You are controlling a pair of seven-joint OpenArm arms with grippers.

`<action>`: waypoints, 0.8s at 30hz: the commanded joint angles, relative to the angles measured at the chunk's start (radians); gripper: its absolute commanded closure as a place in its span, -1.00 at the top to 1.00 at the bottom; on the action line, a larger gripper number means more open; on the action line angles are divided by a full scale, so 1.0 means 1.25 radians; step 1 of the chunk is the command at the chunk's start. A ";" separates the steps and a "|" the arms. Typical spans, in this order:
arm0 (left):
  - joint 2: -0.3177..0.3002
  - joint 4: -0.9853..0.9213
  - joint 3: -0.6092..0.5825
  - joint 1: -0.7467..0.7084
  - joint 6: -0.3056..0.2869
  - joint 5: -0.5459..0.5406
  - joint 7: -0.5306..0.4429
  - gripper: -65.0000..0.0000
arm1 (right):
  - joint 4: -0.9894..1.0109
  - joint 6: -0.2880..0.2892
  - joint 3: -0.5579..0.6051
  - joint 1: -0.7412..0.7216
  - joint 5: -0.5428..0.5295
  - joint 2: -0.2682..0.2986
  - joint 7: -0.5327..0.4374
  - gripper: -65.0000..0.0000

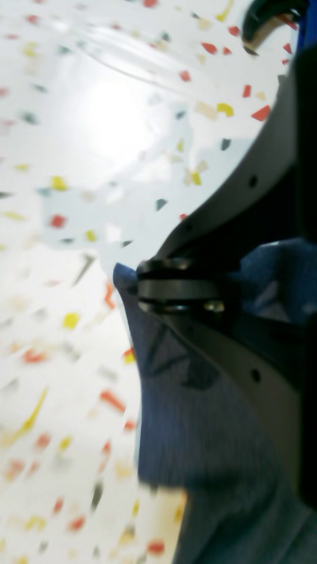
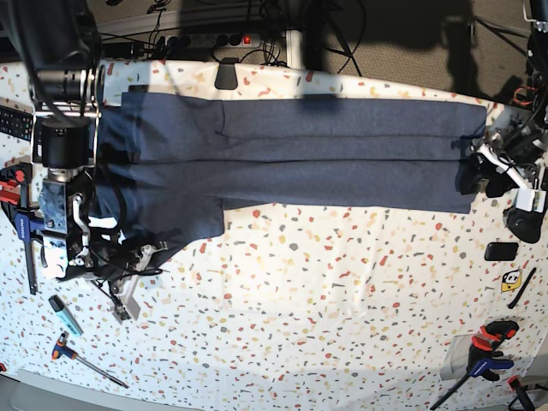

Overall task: Fold the T-shirt properly
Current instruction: 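Fold the held end with the right gripper toward the strip's middle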

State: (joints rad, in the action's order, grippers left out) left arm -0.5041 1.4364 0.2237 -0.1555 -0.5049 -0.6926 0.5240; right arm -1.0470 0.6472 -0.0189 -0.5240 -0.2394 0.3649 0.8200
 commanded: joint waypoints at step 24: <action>-0.016 0.015 0.009 0.007 -0.003 0.030 -0.020 0.11 | -0.695 0.037 -0.003 0.568 -0.068 -0.059 -0.058 -1.00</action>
State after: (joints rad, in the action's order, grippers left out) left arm -0.5037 1.4364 0.2237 -0.1581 -0.5049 -0.6430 0.5240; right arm -1.8942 0.6815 -0.0185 0.1978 -0.3164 0.2825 0.7692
